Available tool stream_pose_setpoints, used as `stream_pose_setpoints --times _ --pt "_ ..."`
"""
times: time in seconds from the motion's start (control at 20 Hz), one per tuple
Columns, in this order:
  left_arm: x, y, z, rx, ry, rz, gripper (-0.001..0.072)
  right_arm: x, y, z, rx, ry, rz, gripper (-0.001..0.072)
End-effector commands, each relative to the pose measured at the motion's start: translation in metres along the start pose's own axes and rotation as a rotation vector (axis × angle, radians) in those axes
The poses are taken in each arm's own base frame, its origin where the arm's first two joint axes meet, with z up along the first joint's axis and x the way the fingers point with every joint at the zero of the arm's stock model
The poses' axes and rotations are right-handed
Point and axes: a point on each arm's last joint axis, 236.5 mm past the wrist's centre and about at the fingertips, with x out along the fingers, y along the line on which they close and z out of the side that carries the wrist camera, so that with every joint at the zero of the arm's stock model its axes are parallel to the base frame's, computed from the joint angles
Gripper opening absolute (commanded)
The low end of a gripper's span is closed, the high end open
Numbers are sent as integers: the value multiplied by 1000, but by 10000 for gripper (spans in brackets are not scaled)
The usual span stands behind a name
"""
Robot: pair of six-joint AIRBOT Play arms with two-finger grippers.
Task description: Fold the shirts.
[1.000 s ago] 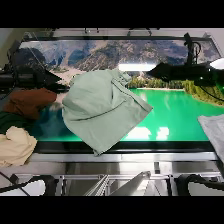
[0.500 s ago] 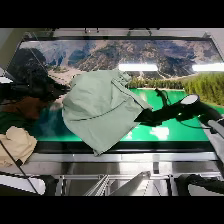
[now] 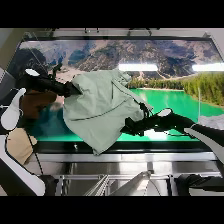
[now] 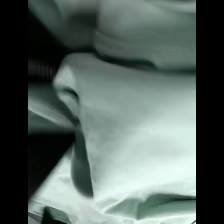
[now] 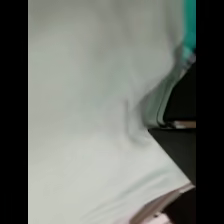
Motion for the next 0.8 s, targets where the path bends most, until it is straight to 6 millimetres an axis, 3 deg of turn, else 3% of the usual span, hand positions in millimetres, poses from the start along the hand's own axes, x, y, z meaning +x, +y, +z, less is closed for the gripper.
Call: stream_pose_setpoints --times 0.0,0.1,0.2,0.3,0.4,0.5,0.6,0.7,0.75 --pt "9 -17 0 45 60 -41 5 -5 25 33 -67 -98 85 22" --pt "-5 -30 1 70 69 -54 1 -28 37 52 -95 -132 123 21" --pt "-38 -48 4 91 40 -51 0 -70 59 67 -123 -160 207 20" --pt "-86 -89 7 149 -16 -75 -1 -138 103 75 -228 -232 337 20" --pt "-145 -161 4 265 -117 -137 0 -227 161 73 -398 -396 462 20" --pt "-208 -246 -12 430 -259 -153 1 -318 217 45 -598 -603 513 20" --pt "-261 -322 -44 605 -418 -84 3 -385 258 -2 -793 -801 494 20" --pt "-306 -381 -77 751 -605 35 22 -434 285 -47 -934 -997 441 20" --pt "-327 -398 -90 803 -705 132 26 -449 293 -64 -978 -1080 408 20"
